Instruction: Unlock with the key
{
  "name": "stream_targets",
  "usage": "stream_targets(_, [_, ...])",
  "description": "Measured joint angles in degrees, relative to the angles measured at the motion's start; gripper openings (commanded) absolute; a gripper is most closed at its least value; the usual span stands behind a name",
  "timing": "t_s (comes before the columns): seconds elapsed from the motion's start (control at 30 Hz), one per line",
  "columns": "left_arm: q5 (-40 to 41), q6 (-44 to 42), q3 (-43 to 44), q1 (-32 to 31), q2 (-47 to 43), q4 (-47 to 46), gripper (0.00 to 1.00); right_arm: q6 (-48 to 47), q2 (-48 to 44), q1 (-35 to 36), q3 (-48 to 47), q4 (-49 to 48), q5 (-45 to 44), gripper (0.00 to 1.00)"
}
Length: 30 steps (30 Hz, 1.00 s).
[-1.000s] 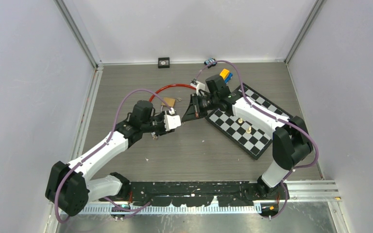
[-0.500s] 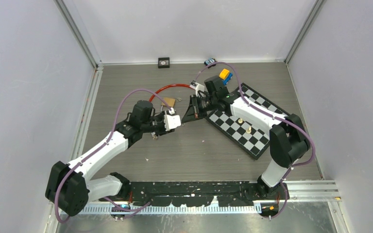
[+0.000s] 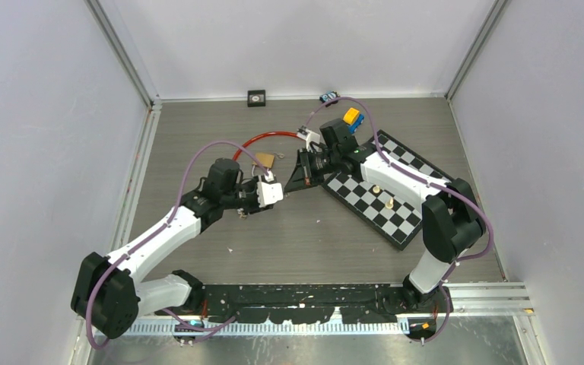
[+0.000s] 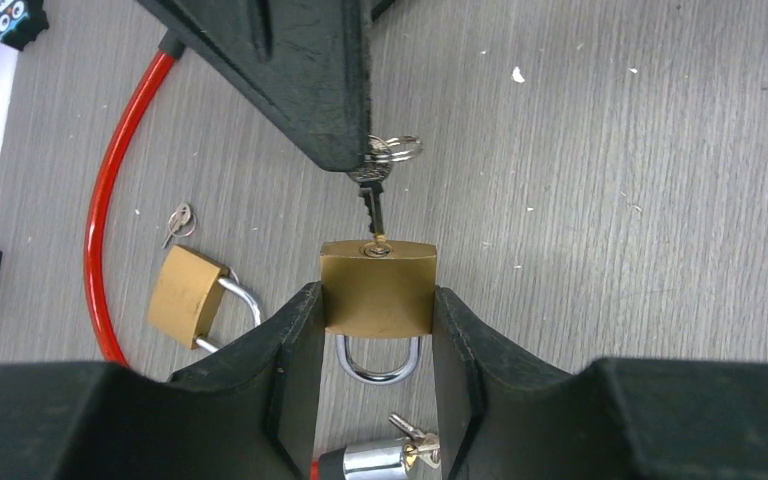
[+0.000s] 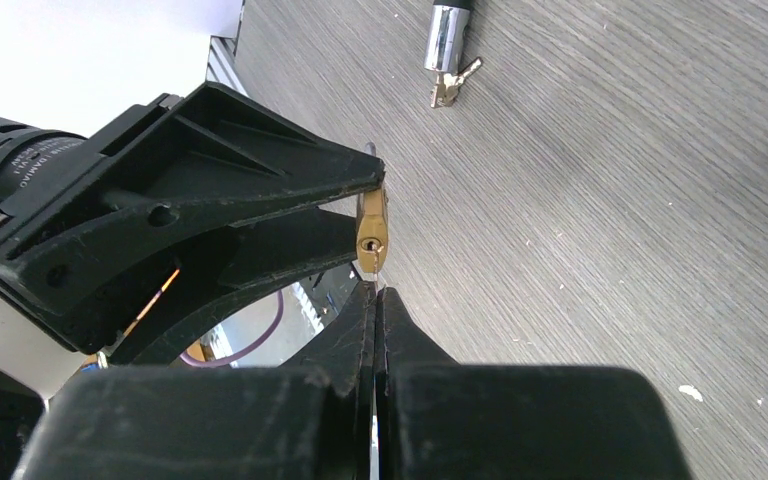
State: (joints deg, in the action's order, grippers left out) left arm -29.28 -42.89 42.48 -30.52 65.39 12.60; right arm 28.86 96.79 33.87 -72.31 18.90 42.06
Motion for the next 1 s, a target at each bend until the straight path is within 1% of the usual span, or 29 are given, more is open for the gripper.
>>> stream_targets(0.3, [-2.32, -2.64, -1.42, 0.00, 0.00, -0.20, 0.00, 0.17, -0.02, 0.00, 1.46, -0.68, 0.00, 0.01])
stream_targets(1.0, [-2.36, -4.13, -2.25, 0.00, 0.02, -1.27, 0.00, 1.77, -0.07, 0.02, 2.80, -2.25, 0.28, 0.01])
